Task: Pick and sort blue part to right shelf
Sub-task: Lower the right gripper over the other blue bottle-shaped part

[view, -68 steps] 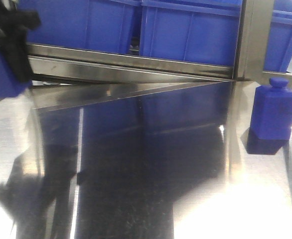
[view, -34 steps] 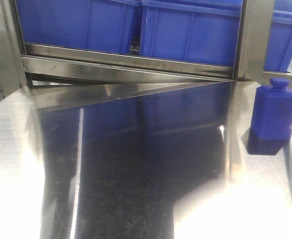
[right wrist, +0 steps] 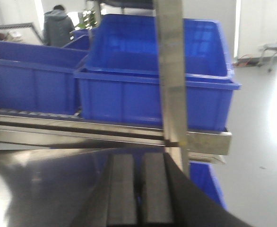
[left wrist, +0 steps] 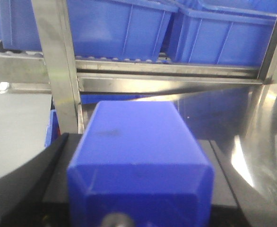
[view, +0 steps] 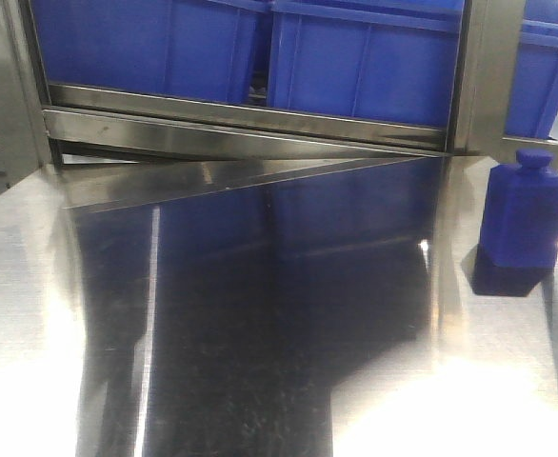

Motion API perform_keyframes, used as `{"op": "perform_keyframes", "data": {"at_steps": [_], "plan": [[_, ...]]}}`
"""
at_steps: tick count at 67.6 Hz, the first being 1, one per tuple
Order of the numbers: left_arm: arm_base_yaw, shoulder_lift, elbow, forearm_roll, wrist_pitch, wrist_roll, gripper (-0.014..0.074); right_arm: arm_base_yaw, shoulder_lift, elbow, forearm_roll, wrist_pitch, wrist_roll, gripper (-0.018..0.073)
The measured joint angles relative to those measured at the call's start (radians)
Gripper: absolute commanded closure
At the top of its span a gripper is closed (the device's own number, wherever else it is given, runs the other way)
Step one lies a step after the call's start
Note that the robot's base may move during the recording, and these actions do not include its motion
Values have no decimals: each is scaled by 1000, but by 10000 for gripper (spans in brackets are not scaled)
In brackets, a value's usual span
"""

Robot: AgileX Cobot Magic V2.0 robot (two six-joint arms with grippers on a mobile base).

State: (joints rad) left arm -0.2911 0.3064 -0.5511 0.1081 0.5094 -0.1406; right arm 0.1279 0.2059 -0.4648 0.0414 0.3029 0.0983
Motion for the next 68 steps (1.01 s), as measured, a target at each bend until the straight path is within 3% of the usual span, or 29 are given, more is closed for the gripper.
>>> {"op": "perform_keyframes", "data": {"at_steps": [4,10,21,39,56,68], "plan": [[0,0,0,0,-9,0,366,46,81,-74,2,24,0,109],[0,0,0,2,-20,0,366,130,209,-179,4,60,0,4],[0,0,0,2,-26,0,366,214,435,-288,4,169,0,-15],[0,0,0,2,-26,0,366,215,772,-586,4,497,5,-15],[0,0,0,2,-26,0,366,130,1109,-912,4,847,43,-15],[0,0,0,2,-26,0,366,105,1282,-992,-9,896,47,-15]]}}
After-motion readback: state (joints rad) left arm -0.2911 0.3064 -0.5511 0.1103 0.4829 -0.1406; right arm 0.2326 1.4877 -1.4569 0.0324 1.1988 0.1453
